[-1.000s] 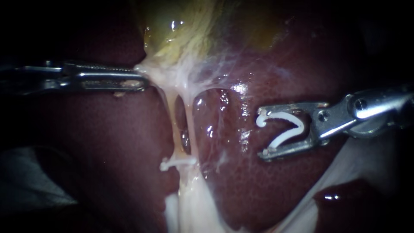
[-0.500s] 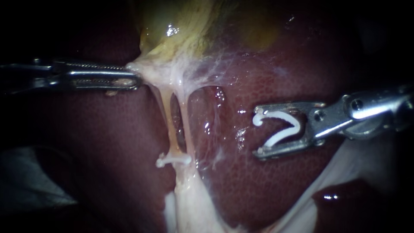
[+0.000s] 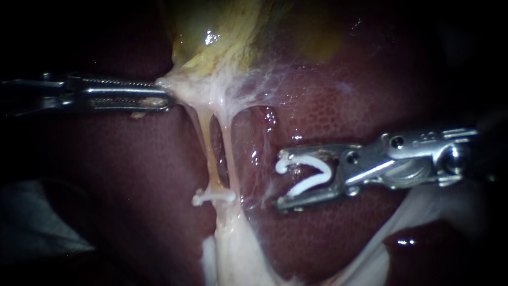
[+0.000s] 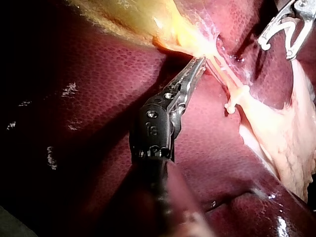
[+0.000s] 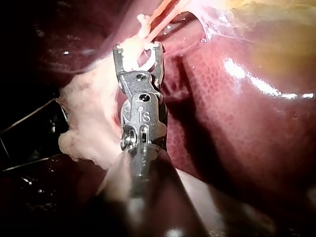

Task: Clipping second clip left tube

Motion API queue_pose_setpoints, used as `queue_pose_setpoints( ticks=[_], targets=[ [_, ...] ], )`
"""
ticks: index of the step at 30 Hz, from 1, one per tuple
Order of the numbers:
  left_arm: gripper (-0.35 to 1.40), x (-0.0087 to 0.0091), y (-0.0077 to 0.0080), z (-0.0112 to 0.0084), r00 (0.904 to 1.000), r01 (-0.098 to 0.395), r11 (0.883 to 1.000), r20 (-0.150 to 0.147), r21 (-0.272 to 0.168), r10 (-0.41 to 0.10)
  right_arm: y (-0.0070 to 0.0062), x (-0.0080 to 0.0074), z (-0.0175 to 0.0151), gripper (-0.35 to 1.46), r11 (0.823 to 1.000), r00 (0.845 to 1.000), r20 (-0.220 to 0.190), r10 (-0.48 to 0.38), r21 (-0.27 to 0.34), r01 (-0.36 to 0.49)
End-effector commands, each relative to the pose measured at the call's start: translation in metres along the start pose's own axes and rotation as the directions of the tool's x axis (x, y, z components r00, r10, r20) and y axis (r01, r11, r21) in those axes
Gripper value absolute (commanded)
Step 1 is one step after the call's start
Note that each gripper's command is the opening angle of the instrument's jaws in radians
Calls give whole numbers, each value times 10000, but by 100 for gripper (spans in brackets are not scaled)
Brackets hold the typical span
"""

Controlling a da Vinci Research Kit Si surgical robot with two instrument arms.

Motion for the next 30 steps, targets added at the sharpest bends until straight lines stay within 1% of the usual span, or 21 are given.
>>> queue_pose_setpoints(
  ticks=[1, 2, 5, 11, 14, 21, 27, 30],
  targets=[
    [-35, 0, 0, 0, 10000, 5, 10000, 3, 5, -5, 0, 1, 3, 50, 9999, 9998, -103, 163, 36, -163],
    [-35, 0, 0, 0, 10000, 5, 10000, 3, 6, -5, 1, 1, 7, 50, 9994, 9992, -204, 331, 117, -328],
    [-35, 0, 0, 0, 10000, 5, 10000, 3, 6, -5, 4, 1, 15, 50, 9987, 9982, -337, 496, 121, -492],
    [-35, 0, 0, 0, 10000, 5, 10000, 3, 6, -5, 16, 2, 29, 50, 9944, 9924, -688, 1020, 332, -1000],
    [-35, 0, 0, 0, 10000, 5, 10000, 3, 6, -5, 20, -1, 37, 50, 9917, 9891, -824, 1222, 508, -1183],
    [-35, 0, 0, 0, 10000, 5, 10000, 3, 7, -5, 29, -10, 58, 50, 9820, 9801, -1126, 1634, 1139, -1506],
    [-35, 0, 0, 0, 10000, 5, 10000, 3, 7, -5, 38, -17, 74, 50, 9719, 9732, -1207, 1957, 1563, -1761],
    [-35, 0, 0, 0, 10000, 5, 10000, 3, 7, -5, 43, -23, 82, 50, 9697, 9738, -1152, 1961, 1704, -1751]
  ],
)
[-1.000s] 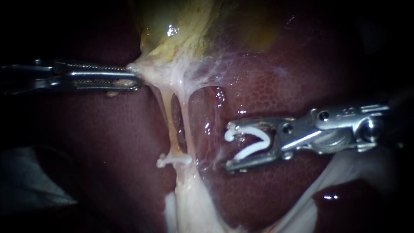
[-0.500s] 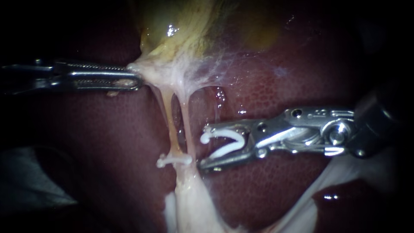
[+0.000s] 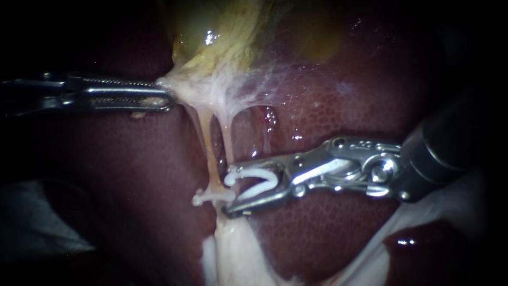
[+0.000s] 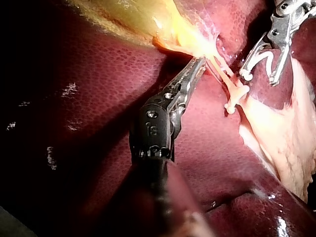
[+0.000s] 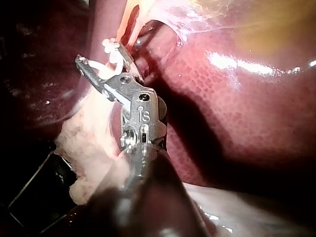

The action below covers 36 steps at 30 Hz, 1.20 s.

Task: Clipping second clip left tube

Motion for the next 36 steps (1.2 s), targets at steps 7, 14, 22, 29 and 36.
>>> queue_pose_setpoints(
  ticks=[7, 14, 22, 29, 36],
  targets=[
    [-35, 0, 0, 0, 10000, -1, 10000, 0, -2, 1, 19, -14, 9, 50, 10000, 10000, 34, 3, -53, -3],
    [-35, 0, 0, 0, 10000, -2, 10000, 0, -1, 2, 37, -24, 9, 50, 9999, 10000, 41, 70, -79, -70],
    [-35, -1, 0, 0, 10000, -3, 10000, -1, 1, 3, 51, -28, 13, 50, 10000, 10000, 61, 75, -52, -75],
    [-35, -1, 0, -1, 10000, -4, 10000, 0, 1, 4, 48, -27, 15, 50, 9999, 9999, 93, 87, 48, -88],
    [-35, -1, 0, -1, 10000, -5, 10000, 1, -2, 5, 43, -30, 10, 50, 9997, 9998, 148, 135, 210, -138]
  ],
)
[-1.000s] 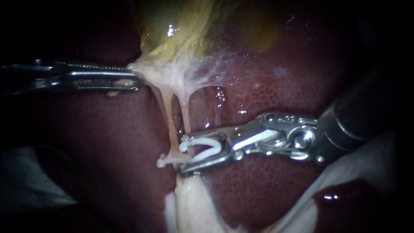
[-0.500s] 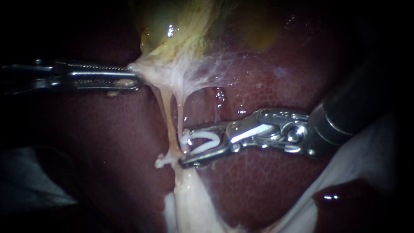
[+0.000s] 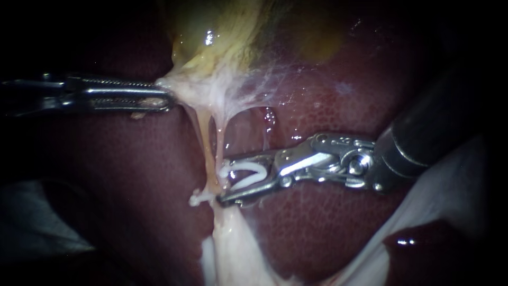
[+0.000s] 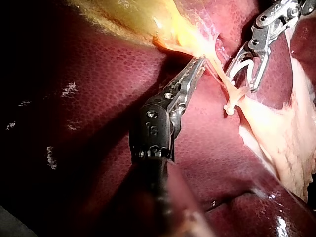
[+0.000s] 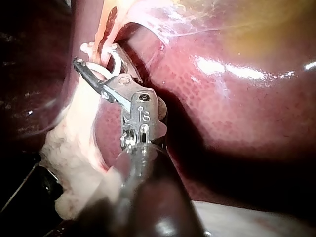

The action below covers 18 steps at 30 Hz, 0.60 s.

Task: Clipping second clip left tube

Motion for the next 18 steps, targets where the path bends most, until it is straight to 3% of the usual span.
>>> queue_pose_setpoints(
  ticks=[1, 11, 18],
  targets=[
    [-35, 0, 0, -1, 10000, -1, 10000, 0, -8, 1, -2, -1, -4, 50, 10000, 10000, 24, 31, 60, -31],
    [-35, 0, 0, -1, 10000, -1, 10000, 0, -8, 1, -25, 0, -2, 50, 9972, 9997, 135, 182, 729, -191],
    [-35, 0, 0, -1, 10000, -1, 10000, 0, -8, 1, -24, 6, 7, 49, 9936, 9993, -79, 357, 1074, -346]
  ],
)
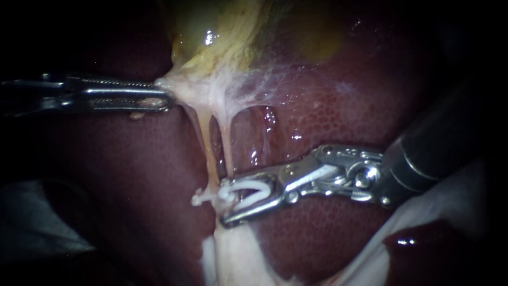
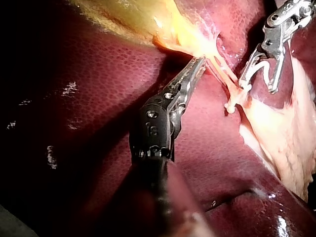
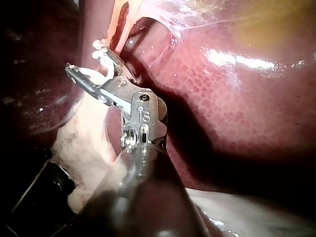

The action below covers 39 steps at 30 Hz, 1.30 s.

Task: Clipping second clip left tube

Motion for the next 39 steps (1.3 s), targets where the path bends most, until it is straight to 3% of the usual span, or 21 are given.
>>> queue_pose_setpoints(
  ticks=[1, 17, 39],
  targets=[
    [-35, 0, 0, 0, 10000, 0, 10000, 1, 0, 0, 3, 0, 2, 49, 10000, 10000, 6, -1, -14, 1],
    [-35, 0, 0, 0, 10000, -1, 10000, 1, -1, 1, 36, -4, -10, 50, 9976, 9996, -267, 12, -689, -31],
    [-35, 0, 1, 0, 10000, 2, 10000, -1, 7, -2, 50, -2, 0, 50, 9951, 9991, -312, -279, -956, 248]
  ],
)
